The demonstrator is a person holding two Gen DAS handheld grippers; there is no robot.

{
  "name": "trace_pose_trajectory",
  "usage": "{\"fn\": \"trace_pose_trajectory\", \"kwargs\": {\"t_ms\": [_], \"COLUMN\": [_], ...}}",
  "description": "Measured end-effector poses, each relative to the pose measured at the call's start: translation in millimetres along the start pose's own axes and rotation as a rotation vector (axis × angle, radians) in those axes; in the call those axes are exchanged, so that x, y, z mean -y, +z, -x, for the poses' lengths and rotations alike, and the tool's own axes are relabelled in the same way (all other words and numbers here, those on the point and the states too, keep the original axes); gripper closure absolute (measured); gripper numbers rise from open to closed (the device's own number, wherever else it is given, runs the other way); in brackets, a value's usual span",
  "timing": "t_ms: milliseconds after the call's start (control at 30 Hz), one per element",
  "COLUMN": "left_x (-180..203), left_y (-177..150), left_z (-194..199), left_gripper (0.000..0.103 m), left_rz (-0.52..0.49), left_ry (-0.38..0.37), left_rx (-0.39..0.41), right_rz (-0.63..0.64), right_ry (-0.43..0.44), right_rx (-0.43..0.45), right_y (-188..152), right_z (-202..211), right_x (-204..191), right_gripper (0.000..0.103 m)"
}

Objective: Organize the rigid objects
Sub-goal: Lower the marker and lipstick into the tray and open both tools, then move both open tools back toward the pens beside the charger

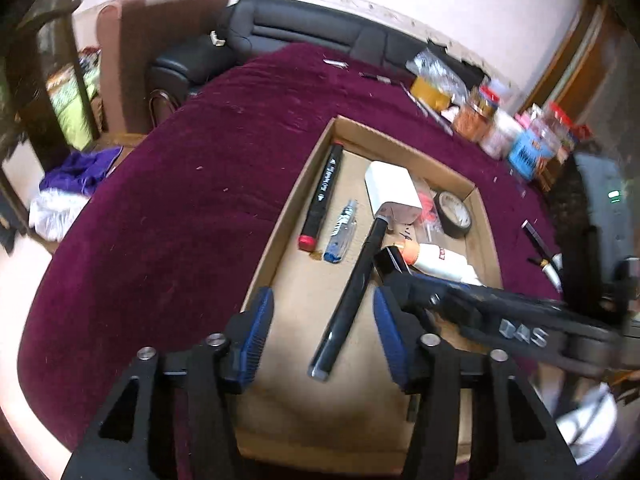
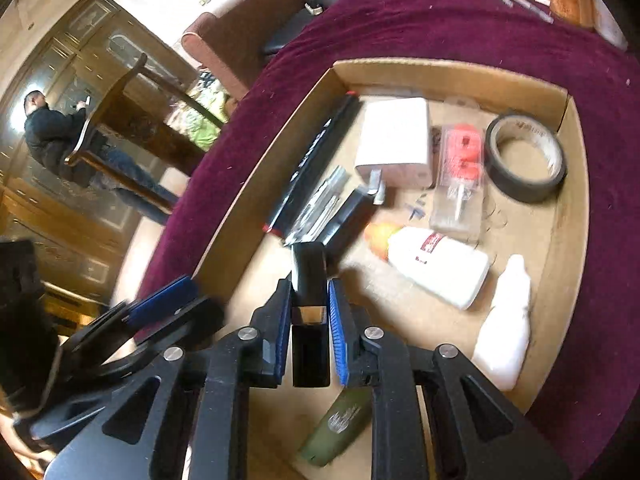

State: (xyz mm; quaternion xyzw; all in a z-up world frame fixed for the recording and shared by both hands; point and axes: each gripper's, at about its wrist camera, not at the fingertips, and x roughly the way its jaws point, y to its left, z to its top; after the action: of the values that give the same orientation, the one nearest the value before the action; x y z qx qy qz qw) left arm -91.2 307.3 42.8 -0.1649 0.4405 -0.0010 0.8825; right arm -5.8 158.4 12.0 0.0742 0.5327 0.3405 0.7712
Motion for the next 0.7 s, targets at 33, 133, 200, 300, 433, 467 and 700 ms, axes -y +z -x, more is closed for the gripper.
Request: {"fn": "trace_pose_trajectory", "kwargs": {"t_ms": [33, 133, 200, 300, 433, 467, 700], "left_x": [-3.2, -8.3, -4.6, 12.0, 56.6, 64.7, 136.9], "left_y": [-1.9, -2.4, -4.8, -11.4, -18.7, -19.7, -35.7], "left_z": [3.2, 7.2, 13.3, 23.8, 39.9, 44.2, 52.3], "left_gripper": [0.055, 0.055, 0.055, 0.054, 0.044, 0.034, 0.015], "left_rz": [0.020, 0.066, 0.087, 0.065, -0.050, -0.066, -0.243], "left_ry": [-0.005, 0.012, 0.043, 0.104, 0.197, 0.214, 0.201], "left_rx": [0.009, 0.047, 0.096, 0.175, 0.264, 0.287, 0.312], "right_rz": [0.004, -0.004, 0.005, 0.022, 0.083, 0.107, -0.150], "right_ry": [0.003, 0.017, -0.007, -0.070, -0.224, -0.297, -0.506], "right_rx": [0.008, 0.048, 0.098, 0.176, 0.348, 0.425, 0.693], "right_y": [-1.1, -3.9, -6.2, -13.0, -34.6, -45.6, -93.6], "right_z": [3.0, 21.2, 41.6, 75.4, 132.2, 147.6, 197.7], "right_x": [-0.2, 3.6, 8.1, 16.4, 24.0, 23.4, 91.4], "right_gripper": [0.083, 0.083, 0.083, 0.083, 0.077, 0.054, 0.000]}}
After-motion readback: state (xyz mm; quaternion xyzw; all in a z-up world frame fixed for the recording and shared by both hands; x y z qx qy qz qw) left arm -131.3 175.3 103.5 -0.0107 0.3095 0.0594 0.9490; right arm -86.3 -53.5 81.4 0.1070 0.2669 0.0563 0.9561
